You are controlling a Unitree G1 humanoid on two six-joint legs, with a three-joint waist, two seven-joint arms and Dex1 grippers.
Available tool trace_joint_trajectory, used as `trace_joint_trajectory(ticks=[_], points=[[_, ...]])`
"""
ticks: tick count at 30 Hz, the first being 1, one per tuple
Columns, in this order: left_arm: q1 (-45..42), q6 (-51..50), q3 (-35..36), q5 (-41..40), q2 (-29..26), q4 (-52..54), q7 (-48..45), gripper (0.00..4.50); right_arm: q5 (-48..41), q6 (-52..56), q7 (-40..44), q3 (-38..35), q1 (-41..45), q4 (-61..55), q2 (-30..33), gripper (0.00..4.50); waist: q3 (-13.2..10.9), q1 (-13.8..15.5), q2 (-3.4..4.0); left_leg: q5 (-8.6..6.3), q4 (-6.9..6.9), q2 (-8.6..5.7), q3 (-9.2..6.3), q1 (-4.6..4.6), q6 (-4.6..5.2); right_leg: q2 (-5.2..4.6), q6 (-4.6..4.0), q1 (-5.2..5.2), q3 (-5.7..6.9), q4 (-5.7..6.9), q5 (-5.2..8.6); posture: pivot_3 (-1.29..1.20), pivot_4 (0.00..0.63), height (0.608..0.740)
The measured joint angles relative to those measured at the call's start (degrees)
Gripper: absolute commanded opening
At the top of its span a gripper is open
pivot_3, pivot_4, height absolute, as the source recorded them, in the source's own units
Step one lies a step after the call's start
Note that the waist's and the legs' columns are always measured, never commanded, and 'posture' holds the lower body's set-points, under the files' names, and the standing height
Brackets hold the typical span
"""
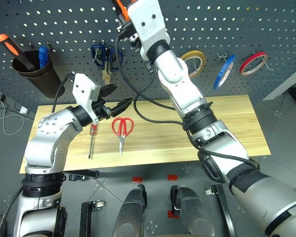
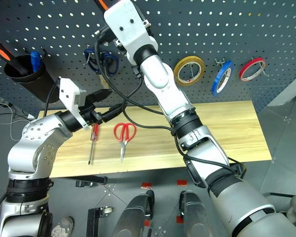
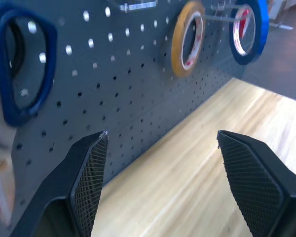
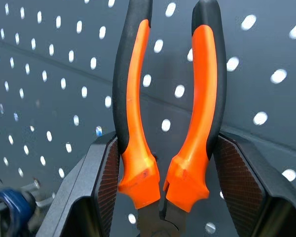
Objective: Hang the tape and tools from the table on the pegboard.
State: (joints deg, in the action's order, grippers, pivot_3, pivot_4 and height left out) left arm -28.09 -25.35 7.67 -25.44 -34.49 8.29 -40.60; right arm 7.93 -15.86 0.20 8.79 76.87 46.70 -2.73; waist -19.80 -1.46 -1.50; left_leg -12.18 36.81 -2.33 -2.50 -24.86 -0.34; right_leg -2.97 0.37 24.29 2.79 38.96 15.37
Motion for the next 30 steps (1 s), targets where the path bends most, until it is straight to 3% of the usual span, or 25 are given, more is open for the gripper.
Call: trace_joint_trajectory(ticks=[10,21,26,27,30], points=[[0.5,1.7,-1.1,1.2,1.1,-0.8,0.0,3.73,1.8,-6.0,-1.6,-0.9,-0.7,5.7,2.1,2.57,-0.1,0.0,0.00,0.00,-0.02,0.01,0.00,0.00,0.00,0.00,-0.01,0.00,-0.01,0.00,0.01,0.10,0.358,0.740],[3.1,2.5,-1.1,2.6,4.3,-1.2,2.1,3.73,1.7,-1.8,-3.1,-2.0,-8.7,2.1,1.2,2.57,-0.1,0.0,0.01,0.00,0.02,0.01,-0.01,0.01,0.00,-0.01,-0.02,-0.01,-0.01,0.03,0.01,0.08,0.357,0.740],[3.9,2.3,-1.3,3.6,6.1,-1.6,4.4,3.73,-0.5,4.0,-3.3,-4.0,-11.3,-3.0,0.1,4.23,-0.1,0.1,0.00,0.00,0.04,0.01,-0.01,0.01,0.01,-0.02,-0.02,-0.04,-0.01,0.03,0.01,0.07,0.355,0.740],[4.1,2.2,-1.3,3.9,6.4,-1.8,5.0,3.89,-0.9,5.2,-3.0,-4.4,-11.7,-4.2,0.1,4.49,-0.1,0.1,0.01,0.00,0.04,0.01,-0.01,0.01,0.01,-0.02,-0.02,-0.04,-0.01,0.03,0.00,0.07,0.355,0.740],[5.8,1.8,-1.8,5.5,7.1,-1.9,7.4,4.48,-2.8,12.3,-0.8,-4.6,-15.3,-12.3,0.0,4.50,-0.1,0.0,0.00,-0.01,0.03,0.01,-0.02,0.02,0.02,-0.02,-0.02,-0.06,-0.01,0.03,0.01,0.05,0.354,0.740]])
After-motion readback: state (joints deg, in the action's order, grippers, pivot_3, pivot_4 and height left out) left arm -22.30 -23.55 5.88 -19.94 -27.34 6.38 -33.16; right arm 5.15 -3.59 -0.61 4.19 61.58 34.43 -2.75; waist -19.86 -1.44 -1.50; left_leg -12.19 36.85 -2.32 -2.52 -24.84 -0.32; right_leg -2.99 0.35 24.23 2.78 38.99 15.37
